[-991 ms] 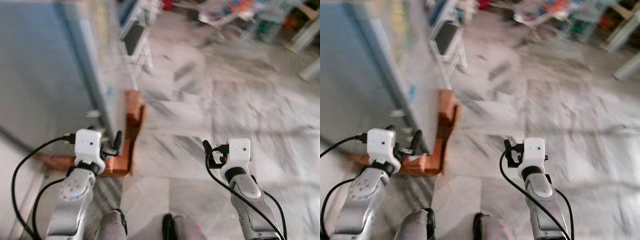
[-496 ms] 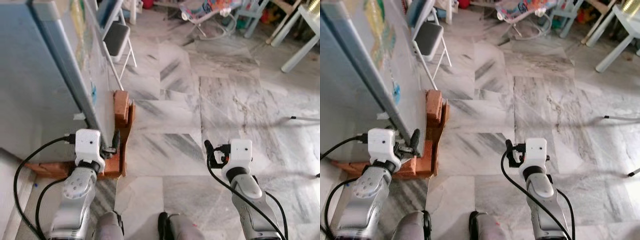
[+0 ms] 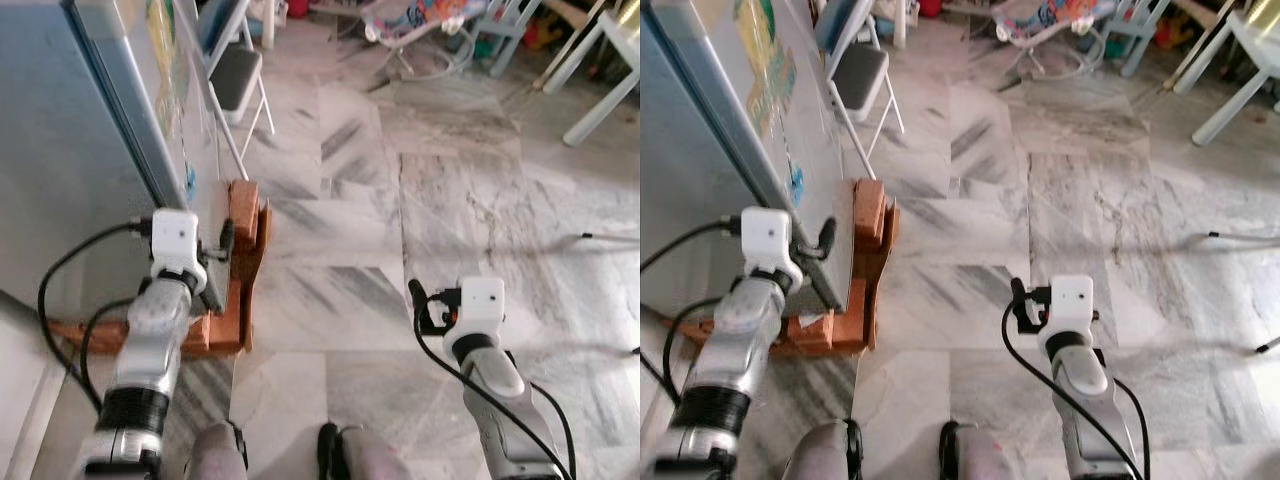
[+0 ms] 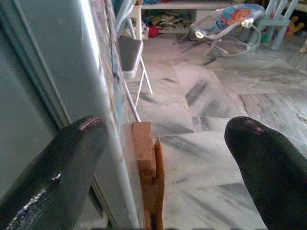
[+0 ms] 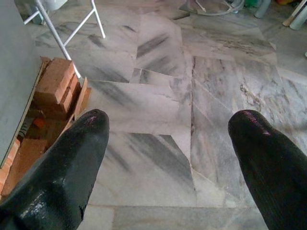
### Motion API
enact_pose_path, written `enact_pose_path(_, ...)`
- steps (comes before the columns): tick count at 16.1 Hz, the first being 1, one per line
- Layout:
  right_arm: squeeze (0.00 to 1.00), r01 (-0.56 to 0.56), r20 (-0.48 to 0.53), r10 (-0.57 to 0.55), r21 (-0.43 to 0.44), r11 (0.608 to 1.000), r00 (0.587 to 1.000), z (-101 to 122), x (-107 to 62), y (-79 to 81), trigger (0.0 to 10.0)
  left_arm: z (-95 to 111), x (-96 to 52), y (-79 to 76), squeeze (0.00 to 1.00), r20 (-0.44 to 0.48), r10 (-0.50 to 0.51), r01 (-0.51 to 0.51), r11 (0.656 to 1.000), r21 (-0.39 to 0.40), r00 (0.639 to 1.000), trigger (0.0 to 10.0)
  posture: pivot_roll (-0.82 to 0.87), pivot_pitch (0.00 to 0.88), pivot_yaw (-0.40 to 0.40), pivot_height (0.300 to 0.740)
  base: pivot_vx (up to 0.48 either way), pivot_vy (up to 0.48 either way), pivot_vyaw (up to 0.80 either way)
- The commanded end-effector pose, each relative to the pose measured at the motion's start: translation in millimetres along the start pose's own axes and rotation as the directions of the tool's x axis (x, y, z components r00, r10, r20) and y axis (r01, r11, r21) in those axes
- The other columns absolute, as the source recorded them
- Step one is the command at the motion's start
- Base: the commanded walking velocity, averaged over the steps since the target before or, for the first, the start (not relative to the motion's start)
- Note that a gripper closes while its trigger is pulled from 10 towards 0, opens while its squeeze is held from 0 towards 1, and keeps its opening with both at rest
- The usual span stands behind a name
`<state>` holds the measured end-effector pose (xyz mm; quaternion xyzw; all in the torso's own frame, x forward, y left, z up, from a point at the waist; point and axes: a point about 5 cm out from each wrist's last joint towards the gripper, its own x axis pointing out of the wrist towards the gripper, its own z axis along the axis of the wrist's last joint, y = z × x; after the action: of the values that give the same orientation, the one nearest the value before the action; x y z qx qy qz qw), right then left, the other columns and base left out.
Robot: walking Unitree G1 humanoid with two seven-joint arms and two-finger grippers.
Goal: Restocking fridge
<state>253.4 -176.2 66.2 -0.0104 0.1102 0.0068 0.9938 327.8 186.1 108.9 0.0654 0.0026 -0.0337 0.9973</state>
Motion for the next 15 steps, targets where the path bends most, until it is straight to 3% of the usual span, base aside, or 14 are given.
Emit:
enact_pose_path(1,0.0,0.011,-0.014,-0.011,-0.008,1.0,1.0,-1.2,-3.4,-3.6,10.0,0.2,4.2,2.9,0.0,0.002,0.02,-0.02,0.999,0.029,1.0,10.0,0.09,0.176,-0.136,0.74,0.0,0.0,0.0)
enact_pose_path(4,0.0,0.006,-0.017,-0.006,-0.009,1.0,1.0,-1.2,-4.8,-2.9,10.0,4.5,17.1,23.2,0.0,-0.004,0.123,-0.123,0.99,0.063,0.992,10.0,0.08,0.189,-0.14,0.74,0.0,0.0,0.0)
enact_pose_path(8,0.0,-0.002,-0.022,0.002,-0.012,1.0,1.0,-1.8,-5.0,-1.6,10.0,3.8,19.4,35.9,0.0,0.001,0.182,-0.182,0.982,0.04,0.983,10.0,0.08,0.192,-0.141,0.74,0.0,0.0,0.0)
enact_pose_path(12,0.0,-0.007,-0.028,0.007,-0.013,1.0,1.0,-2.5,-4.5,-1.1,10.0,-10.4,14.2,10.0,0.0,-0.035,-0.039,0.038,0.999,-0.02,0.999,10.0,0.08,0.192,-0.141,0.74,0.0,0.0,0.0)
enact_pose_path(15,0.0,-0.011,-0.029,0.01,-0.012,1.0,1.0,-2.5,-2.8,0.2,10.0,-17.3,10.6,12.5,0.0,-0.05,-0.018,0.018,1.0,-0.011,0.999,10.0,0.09,0.194,-0.141,0.74,0.0,0.0,0.0)
